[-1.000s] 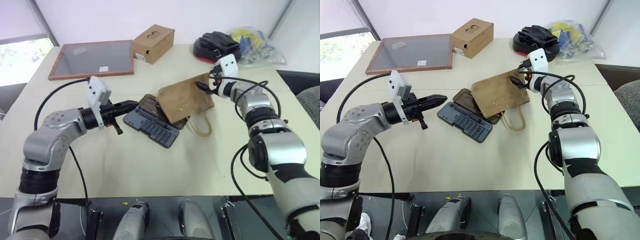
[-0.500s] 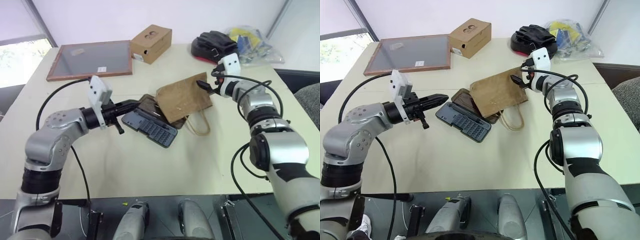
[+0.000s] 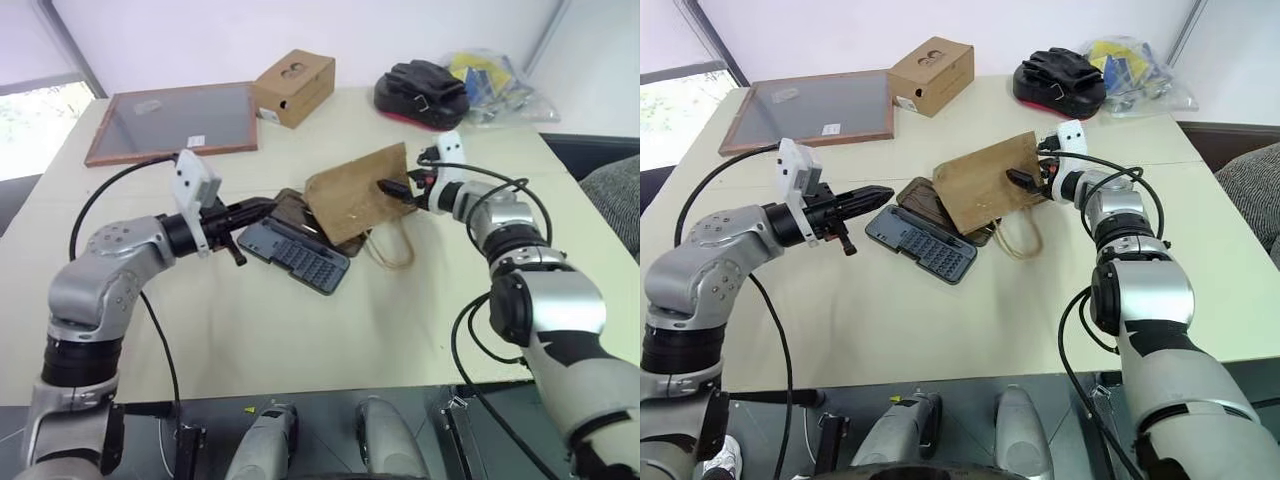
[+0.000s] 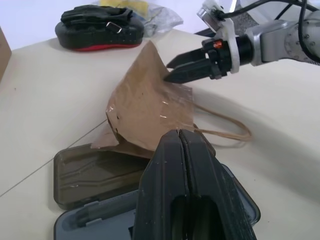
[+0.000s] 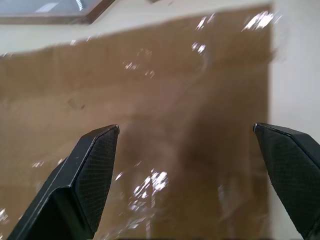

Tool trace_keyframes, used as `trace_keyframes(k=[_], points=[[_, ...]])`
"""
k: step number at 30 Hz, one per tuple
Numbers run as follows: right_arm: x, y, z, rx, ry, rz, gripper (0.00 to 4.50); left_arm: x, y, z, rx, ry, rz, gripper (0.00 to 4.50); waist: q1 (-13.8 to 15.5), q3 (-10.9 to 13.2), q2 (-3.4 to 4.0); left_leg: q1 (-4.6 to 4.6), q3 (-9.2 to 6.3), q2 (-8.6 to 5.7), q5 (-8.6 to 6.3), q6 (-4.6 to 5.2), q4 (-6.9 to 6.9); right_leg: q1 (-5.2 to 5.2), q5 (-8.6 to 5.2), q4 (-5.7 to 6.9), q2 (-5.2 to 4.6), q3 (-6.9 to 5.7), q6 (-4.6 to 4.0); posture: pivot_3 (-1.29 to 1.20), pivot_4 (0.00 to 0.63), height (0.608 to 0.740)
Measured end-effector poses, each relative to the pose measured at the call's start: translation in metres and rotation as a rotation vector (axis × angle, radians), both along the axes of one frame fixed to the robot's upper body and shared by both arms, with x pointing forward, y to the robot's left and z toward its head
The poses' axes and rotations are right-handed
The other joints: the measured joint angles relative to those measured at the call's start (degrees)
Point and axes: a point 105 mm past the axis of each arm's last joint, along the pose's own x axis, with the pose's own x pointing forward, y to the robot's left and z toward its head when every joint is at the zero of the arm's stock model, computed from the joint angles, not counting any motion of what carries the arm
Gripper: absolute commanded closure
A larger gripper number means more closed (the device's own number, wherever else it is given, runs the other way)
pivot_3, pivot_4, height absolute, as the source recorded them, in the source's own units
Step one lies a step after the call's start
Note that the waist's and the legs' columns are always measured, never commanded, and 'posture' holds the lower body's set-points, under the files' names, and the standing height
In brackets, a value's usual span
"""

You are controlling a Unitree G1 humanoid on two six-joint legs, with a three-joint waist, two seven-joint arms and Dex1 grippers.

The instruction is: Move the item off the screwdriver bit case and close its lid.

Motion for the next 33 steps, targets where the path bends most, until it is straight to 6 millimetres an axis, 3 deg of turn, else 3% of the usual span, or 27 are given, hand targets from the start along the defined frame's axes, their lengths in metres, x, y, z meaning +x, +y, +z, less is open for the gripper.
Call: trace_keyframes(k=[12, 15, 18, 20, 23, 29, 33], points=[[-0.001, 0.006, -0.002, -0.01, 0.001, 0.022, 0.02, -0.003, 0.003, 0.005, -0.013, -0.028, 0.039, 4.5, -0.13, 0.0, 0.0, 0.01, 0.05, 0.04, 0.0, 0.0, 0.01, -0.03, 0.0, 0.02, 0.0, 0.07, 0.0, 0.0, 0.15, 0.74], [0.002, 0.014, 0.009, -0.006, -0.041, 0.039, 0.02, -0.002, 0.005, 0.001, -0.034, -0.011, 0.054, 4.5, -0.17, 0.0, 0.0, 0.01, 0.08, 0.11, 0.0, 0.0, 0.01, -0.06, 0.0, 0.04, 0.01, 0.1, 0.0, 0.0, 0.15, 0.74], [-0.001, 0.032, 0.042, 0.02, -0.164, 0.102, 0.02, 0.004, 0.013, -0.007, -0.096, 0.036, 0.084, 4.5, -0.08, -0.01, -0.01, 0.0, 0.07, 0.19, -0.01, 0.01, 0.02, -0.11, 0.0, 0.09, 0.04, 0.11, 0.0, 0.0, 0.15, 0.74], [-0.012, 0.041, 0.056, 0.042, -0.221, 0.136, 0.02, 0.008, 0.02, -0.015, -0.108, 0.073, 0.101, 4.5, 0.03, -0.02, -0.03, -0.01, 0.03, 0.21, -0.02, 0.02, 0.02, -0.12, 0.0, 0.08, 0.05, 0.11, 0.0, 0.0, 0.15, 0.74], [-0.043, 0.053, 0.054, 0.062, -0.225, 0.174, 0.02, 0.017, 0.028, -0.024, -0.119, 0.116, 0.117, 4.5, 0.91, -0.03, -0.03, -0.06, -0.08, 0.17, -0.11, 0.18, 0.08, -0.16, 0.01, 0.08, 0.02, 0.13, 0.01, 0.0, 0.15, 0.74], [-0.092, 0.062, 0.063, -0.052, -0.277, 0.211, 0.02, 0.031, 0.027, -0.019, -0.081, 0.098, 0.083, 4.5, 1.7, -0.04, -0.04, -0.06, 0.0, 0.17, -0.21, 0.35, 0.16, -0.15, 0.09, 0.06, 0.02, 0.17, 0.06, 0.0, 0.15, 0.74], [-0.111, 0.054, 0.043, -0.152, -0.259, 0.18, 0.02, 0.037, 0.022, -0.017, -0.071, 0.096, 0.056, 4.5, 1.66, -0.07, -0.11, -0.06, 0.07, 0.18, -0.23, 0.38, 0.16, -0.14, 0.1, 0.04, 0.01, 0.19, 0.07, 0.0, 0.15, 0.74]])
